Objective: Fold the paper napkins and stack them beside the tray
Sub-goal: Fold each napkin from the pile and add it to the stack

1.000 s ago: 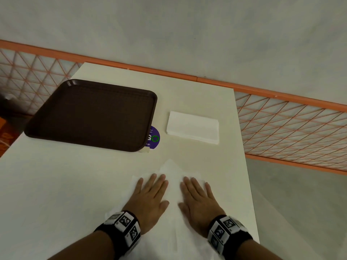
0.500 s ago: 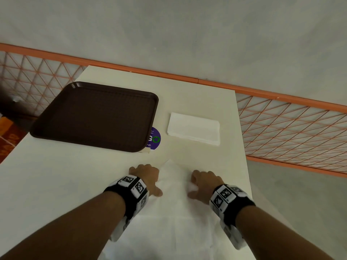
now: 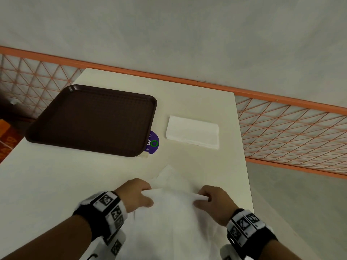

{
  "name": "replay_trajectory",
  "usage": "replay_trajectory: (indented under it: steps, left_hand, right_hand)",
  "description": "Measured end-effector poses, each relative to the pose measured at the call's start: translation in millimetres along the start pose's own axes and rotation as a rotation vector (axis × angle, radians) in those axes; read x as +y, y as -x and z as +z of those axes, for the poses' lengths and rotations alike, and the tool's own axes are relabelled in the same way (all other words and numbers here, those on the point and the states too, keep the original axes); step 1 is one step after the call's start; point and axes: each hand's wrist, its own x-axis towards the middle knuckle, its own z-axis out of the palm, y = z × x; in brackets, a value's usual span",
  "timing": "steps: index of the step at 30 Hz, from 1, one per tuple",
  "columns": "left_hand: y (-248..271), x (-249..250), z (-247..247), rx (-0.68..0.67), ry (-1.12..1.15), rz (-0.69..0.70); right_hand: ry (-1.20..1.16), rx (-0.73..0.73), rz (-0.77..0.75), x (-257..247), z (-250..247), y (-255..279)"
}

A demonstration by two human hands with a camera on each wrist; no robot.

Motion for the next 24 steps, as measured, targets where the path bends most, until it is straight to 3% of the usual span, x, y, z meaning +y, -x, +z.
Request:
replay_trajectory:
  steps: [3, 6, 10, 15, 24]
  left_hand:
    - [4.2, -16.1, 2.4, -0.001, 0.355, 0.008]
    - [3.3, -15.4, 6.4, 0.092, 0.664, -0.037]
    - [-10.1, 6.2, 5.4, 0.214, 0.730, 0.003]
    - [-48.7, 43.7, -25.3, 0.414, 0.401, 0.116]
    - [-133.5, 108.6, -73.5, 0.586, 0.005, 0.158]
  right_hand:
    - [-0.459, -0.007, 0.104, 8.5, 4.1, 12.2]
    - [-0.780, 0.025, 0.183, 5.8, 7.3, 15.1]
    - [-0.954, 0.120, 0.192, -3.2, -5.5, -3.6]
    - [-0.857, 0.270, 0.158, -13.7, -38.7, -48.6]
    - [-0.294, 0.484, 0.143, -33.2, -106.7, -133.0]
